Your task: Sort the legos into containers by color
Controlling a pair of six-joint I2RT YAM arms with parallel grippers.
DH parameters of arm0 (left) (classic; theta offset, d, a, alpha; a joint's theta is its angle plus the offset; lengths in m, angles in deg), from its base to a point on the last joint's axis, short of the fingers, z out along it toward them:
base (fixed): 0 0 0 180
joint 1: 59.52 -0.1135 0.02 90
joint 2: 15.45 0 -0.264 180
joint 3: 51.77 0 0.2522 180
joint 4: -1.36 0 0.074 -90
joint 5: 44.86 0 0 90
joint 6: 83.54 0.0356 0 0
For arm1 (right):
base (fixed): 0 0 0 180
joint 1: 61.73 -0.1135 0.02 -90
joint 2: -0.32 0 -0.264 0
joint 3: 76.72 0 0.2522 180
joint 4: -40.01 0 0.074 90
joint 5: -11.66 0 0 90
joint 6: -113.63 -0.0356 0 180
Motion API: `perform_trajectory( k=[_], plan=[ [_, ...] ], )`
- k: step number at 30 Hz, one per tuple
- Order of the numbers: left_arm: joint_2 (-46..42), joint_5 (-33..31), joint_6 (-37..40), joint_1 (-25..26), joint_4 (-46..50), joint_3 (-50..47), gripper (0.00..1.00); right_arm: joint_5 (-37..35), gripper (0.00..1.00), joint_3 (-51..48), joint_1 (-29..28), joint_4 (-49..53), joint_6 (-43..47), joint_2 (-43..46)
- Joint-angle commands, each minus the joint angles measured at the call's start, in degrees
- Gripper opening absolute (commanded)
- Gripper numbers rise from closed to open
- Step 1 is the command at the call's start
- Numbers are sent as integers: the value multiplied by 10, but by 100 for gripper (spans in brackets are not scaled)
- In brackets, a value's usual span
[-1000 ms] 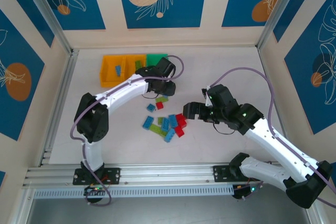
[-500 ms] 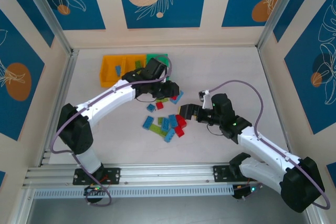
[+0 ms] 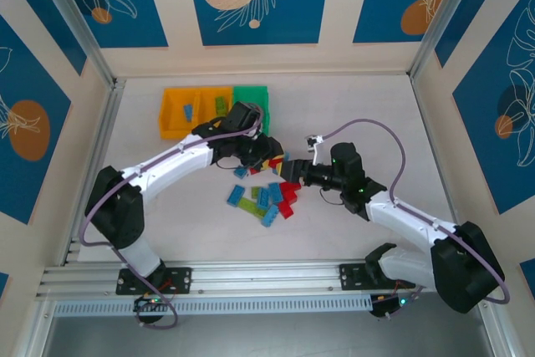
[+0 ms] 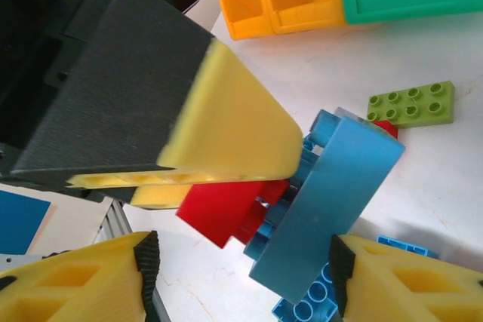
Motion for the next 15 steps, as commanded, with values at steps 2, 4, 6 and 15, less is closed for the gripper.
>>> perform_trajectory(
  k=[2, 4, 6, 15],
  plan=[
    [-25, 56, -70, 5, -65, -23, 27, 7, 58, -16, -4, -79, 15, -5],
    [-29, 57, -73, 4, -71, -26, 27, 1, 57, -28, -4, -87, 18, 3],
    [-33, 59, -77, 4, -74, -28, 26, -21, 58, -48, -7, -92, 17, 16],
    [-57, 26, -69, 0, -58, -35, 26, -59, 70, -67, -8, -63, 17, 30]
  ],
)
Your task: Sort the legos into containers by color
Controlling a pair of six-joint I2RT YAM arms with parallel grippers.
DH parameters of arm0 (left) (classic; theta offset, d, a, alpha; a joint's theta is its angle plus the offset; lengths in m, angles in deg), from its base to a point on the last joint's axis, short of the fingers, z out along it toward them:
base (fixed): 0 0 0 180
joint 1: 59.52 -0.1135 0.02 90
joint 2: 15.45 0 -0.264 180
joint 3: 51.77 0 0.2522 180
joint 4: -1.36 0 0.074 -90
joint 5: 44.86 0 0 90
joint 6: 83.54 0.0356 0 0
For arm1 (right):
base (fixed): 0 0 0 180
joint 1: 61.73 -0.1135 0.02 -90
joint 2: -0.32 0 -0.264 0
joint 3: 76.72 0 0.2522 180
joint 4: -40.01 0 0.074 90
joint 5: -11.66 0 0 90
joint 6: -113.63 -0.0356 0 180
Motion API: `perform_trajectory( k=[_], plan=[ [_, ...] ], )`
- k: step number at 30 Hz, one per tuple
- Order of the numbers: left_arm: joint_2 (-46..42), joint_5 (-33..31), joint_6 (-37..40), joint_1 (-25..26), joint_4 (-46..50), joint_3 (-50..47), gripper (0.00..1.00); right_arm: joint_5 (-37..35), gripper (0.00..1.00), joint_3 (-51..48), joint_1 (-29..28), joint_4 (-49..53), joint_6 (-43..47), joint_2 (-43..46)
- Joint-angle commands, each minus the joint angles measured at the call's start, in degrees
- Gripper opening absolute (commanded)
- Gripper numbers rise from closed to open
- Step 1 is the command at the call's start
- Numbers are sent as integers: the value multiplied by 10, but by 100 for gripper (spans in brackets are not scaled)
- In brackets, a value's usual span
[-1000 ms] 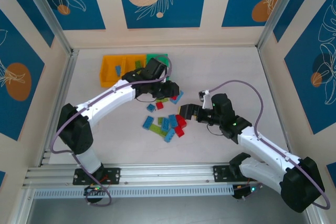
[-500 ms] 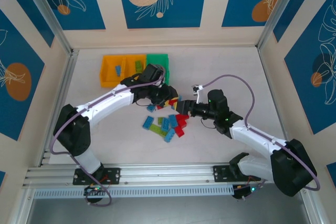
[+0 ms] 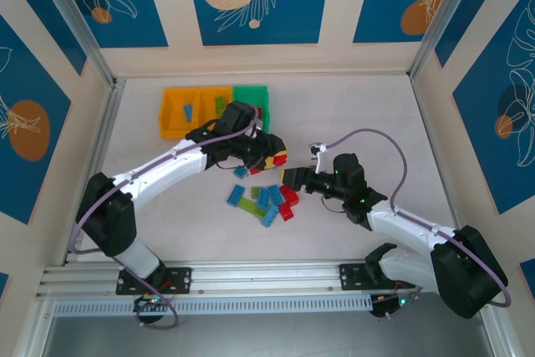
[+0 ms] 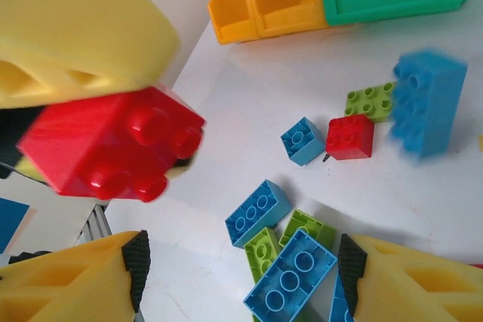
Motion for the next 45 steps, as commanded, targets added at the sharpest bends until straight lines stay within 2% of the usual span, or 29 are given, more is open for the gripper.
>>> perform_trajectory(
  k=[1, 3, 5, 7, 9, 12, 16, 17, 19, 21, 23, 26, 29, 33, 38, 42, 45],
  plan=[
    [-18, -36, 10, -3, 35, 2, 26, -40, 70, 4, -4, 13, 4, 3],
    [-20, -108, 51, -8, 76, 12, 27, -92, 73, 13, -1, 69, -17, 12],
    [-9, -193, 105, -20, 118, 37, 27, -110, 73, 19, 2, 120, -35, 28],
    [29, -295, 174, -40, 150, 88, 27, -108, 73, 30, -4, 171, -42, 54],
    [91, -357, 231, -65, 189, 165, 27, -119, 74, 47, -15, 236, -45, 82],
    [197, -370, 284, -103, 209, 283, 26, -154, 75, 77, -35, 343, -43, 122],
    [347, -416, 347, -118, 254, 482, 28, -177, 77, 100, -46, 441, -48, 173],
    [378, -419, 355, -120, 266, 528, 30, -179, 78, 103, -47, 453, -49, 184],
    [441, -412, 377, -125, 276, 623, 42, -184, 79, 109, -49, 476, -49, 206],
    [473, -412, 399, -126, 276, 682, 53, -191, 81, 115, -48, 489, -45, 223],
    [478, -403, 410, -126, 275, 705, 58, -202, 83, 122, -47, 497, -40, 228],
    [431, -392, 411, -122, 273, 664, 60, -215, 84, 137, -44, 502, -34, 208],
    [322, -381, 412, -110, 230, 536, 60, -211, 84, 161, -41, 489, -23, 149],
    [134, -378, 428, -75, 158, 326, 60, -207, 84, 229, -37, 480, -5, 18],
    [-91, -435, 477, -2, 134, 107, 59, -202, 81, 311, -17, 438, 15, -155],
    [-243, -425, 474, 8, 145, -35, 58, -206, 71, 410, -4, 416, 50, -305],
    [-322, -433, 463, 8, 177, -101, 57, -258, 70, 478, -1, 412, 68, -398]
  ],
)
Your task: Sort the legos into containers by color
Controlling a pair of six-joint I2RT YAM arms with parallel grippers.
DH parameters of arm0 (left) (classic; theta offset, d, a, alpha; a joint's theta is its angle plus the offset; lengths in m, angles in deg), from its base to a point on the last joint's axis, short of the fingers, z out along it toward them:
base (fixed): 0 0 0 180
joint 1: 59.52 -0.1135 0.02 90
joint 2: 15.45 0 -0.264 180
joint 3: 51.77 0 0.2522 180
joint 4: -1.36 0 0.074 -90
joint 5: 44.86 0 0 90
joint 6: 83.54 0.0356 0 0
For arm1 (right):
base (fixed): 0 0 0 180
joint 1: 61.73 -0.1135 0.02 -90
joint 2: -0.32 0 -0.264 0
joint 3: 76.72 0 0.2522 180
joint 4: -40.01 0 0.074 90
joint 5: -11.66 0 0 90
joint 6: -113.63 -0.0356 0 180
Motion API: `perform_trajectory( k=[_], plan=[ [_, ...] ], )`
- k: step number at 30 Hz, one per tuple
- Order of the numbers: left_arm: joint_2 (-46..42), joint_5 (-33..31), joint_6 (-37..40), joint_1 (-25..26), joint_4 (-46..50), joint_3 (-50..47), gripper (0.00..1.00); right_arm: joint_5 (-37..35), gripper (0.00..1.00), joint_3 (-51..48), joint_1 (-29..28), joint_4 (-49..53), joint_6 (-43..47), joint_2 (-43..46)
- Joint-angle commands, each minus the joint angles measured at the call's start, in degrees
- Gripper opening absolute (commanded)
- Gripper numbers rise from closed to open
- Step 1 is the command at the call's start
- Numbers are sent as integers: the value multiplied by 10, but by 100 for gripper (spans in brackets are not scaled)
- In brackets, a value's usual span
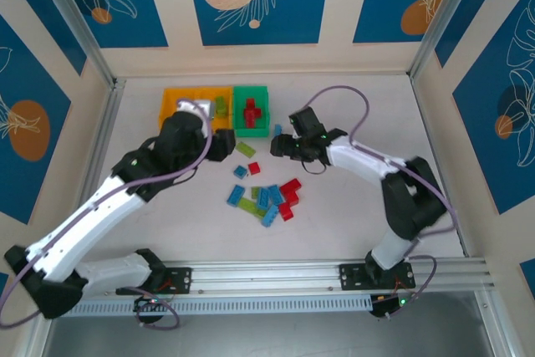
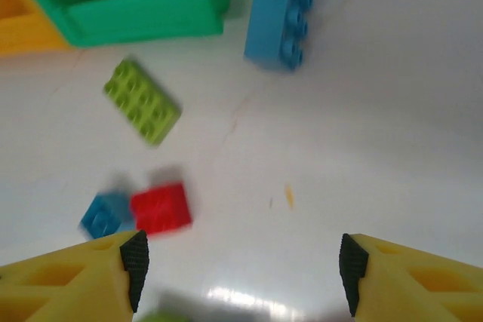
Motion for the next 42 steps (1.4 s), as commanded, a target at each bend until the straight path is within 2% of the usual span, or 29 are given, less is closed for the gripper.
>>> perform_trajectory(
  k=[1, 5, 8, 10, 13, 15, 18, 20, 23, 26, 29, 32, 36, 42],
  plan=[
    [-42, -20, 4, -4, 45, -63, 57, -58, 70, 69, 4, -11, 40, -72],
    [-83, -43, 2, -4, 80, -91, 58, -96, 70, 151, 6, 5, 60, -172],
    [-90, -65, 3, -4, 103, -97, 62, -95, 68, 186, 11, 8, 72, -216],
    [-90, -68, 5, -4, 106, -101, 63, -96, 61, 203, 14, 18, 76, -236],
    [-89, -65, 7, -3, 104, -104, 65, -93, 45, 203, 18, 22, 75, -246],
    [-90, -65, 4, -4, 106, -100, 66, -101, 35, 189, 18, 23, 68, -232],
    [-95, -73, -11, -3, 132, -77, 68, -106, 26, 151, 22, 15, 55, -183],
    [-108, -92, -7, -4, 156, -59, 70, -83, 17, 129, 25, 21, 39, -130],
    [-130, -134, 21, -6, 203, -21, 75, -46, 14, 77, 7, -33, 39, -37],
    [-147, -178, 65, -6, 227, 7, 79, 22, 14, 90, -34, -55, 52, -5],
    [-167, -202, 143, -6, 196, -9, 82, 66, 14, 148, -83, -69, 65, -38],
    [-200, -202, 216, -7, 131, -62, 85, 61, 14, 225, -116, -90, 79, -113],
    [-224, -204, 233, -9, 95, -105, 86, 67, 14, 373, -121, -111, 92, -246],
    [-235, -217, 239, -21, 97, -125, 86, 128, 16, 700, -137, -56, 163, -474]
  ],
)
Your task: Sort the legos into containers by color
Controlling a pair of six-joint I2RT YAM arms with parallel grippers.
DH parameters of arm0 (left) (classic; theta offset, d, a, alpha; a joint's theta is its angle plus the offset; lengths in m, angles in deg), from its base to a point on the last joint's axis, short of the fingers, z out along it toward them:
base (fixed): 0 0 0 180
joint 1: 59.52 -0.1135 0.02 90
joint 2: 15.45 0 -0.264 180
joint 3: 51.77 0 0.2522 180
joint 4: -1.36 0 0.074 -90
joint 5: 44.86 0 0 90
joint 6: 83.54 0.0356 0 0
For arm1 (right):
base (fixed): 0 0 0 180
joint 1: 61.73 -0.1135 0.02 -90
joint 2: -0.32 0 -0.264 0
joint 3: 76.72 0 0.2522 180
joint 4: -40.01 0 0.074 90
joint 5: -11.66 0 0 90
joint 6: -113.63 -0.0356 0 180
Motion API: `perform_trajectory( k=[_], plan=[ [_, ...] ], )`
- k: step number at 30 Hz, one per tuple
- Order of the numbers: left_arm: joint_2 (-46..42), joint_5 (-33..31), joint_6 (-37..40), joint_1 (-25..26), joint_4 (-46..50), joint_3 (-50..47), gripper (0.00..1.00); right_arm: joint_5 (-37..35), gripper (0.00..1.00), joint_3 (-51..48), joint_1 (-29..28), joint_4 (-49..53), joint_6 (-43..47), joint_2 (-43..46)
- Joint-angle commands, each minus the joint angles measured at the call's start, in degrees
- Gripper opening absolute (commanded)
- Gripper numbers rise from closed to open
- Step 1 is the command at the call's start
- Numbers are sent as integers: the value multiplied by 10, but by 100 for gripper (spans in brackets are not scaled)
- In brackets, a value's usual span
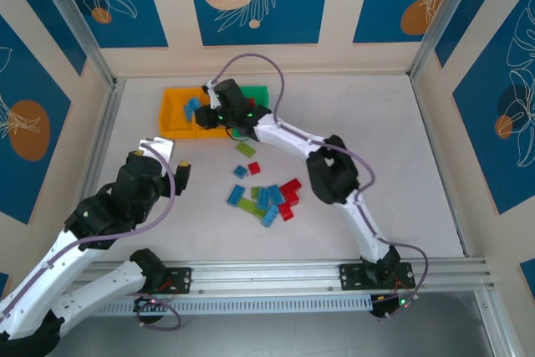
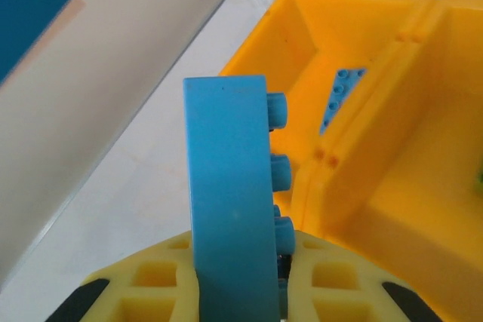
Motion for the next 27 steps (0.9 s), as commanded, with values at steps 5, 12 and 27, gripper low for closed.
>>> perform_trajectory(
  k=[5, 12, 27],
  plan=[
    [-24, 17, 15, -38, -34, -18, 86, 28, 21, 368, -7, 88, 36, -215],
    [-24, 39, 21, -61, -43, -36, 86, 64, 59, 343, 3, -14, -5, -220],
    [49, 147, -169, -83, -51, -34, 100, 44, 66, -71, 1, 248, -57, 223]
  ],
)
